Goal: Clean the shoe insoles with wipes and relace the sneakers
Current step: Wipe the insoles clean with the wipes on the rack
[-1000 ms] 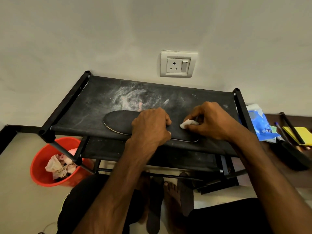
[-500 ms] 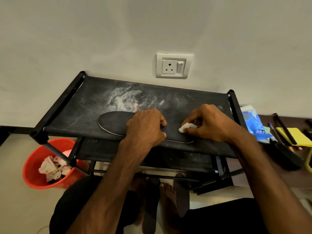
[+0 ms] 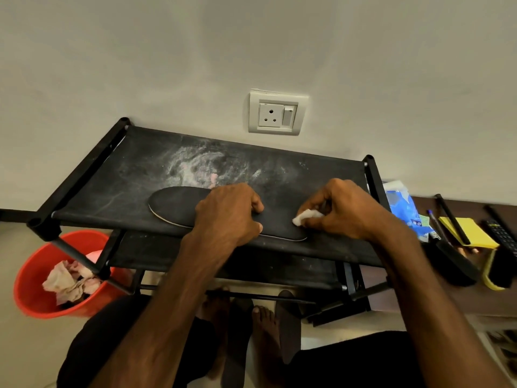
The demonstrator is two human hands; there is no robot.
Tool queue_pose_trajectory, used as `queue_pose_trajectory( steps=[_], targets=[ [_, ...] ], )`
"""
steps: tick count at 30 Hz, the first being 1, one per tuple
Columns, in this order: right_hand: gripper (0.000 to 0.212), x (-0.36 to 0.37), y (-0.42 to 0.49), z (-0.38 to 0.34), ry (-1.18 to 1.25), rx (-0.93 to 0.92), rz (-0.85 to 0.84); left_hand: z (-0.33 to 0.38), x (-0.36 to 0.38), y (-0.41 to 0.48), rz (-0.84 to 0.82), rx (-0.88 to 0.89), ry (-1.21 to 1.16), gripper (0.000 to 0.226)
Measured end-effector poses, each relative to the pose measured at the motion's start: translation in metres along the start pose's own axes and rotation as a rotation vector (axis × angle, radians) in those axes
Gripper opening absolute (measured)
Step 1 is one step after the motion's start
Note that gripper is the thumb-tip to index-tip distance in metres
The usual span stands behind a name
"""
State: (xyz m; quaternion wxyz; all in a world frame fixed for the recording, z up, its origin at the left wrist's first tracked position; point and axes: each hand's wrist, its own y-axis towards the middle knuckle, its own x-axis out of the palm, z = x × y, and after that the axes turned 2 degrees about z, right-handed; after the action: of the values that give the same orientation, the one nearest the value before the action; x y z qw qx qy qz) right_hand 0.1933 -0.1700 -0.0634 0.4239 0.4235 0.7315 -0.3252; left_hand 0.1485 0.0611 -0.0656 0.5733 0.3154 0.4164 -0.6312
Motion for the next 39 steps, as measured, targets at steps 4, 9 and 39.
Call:
queue_pose_trajectory(
  steps=[4,9,39],
  targets=[
    [0.026,-0.008,-0.011,0.003,-0.087,0.025,-0.041,0.000,0.000,0.000,0.005,0.003,0.008,0.034],
    [0.017,0.000,-0.005,0.000,0.053,0.014,0.244,0.000,-0.002,-0.003,0.011,-0.003,0.013,0.034],
    [0.011,0.006,-0.007,-0.011,-0.030,-0.011,0.018,0.001,-0.001,-0.002,0.020,0.007,0.021,0.032]
  ],
)
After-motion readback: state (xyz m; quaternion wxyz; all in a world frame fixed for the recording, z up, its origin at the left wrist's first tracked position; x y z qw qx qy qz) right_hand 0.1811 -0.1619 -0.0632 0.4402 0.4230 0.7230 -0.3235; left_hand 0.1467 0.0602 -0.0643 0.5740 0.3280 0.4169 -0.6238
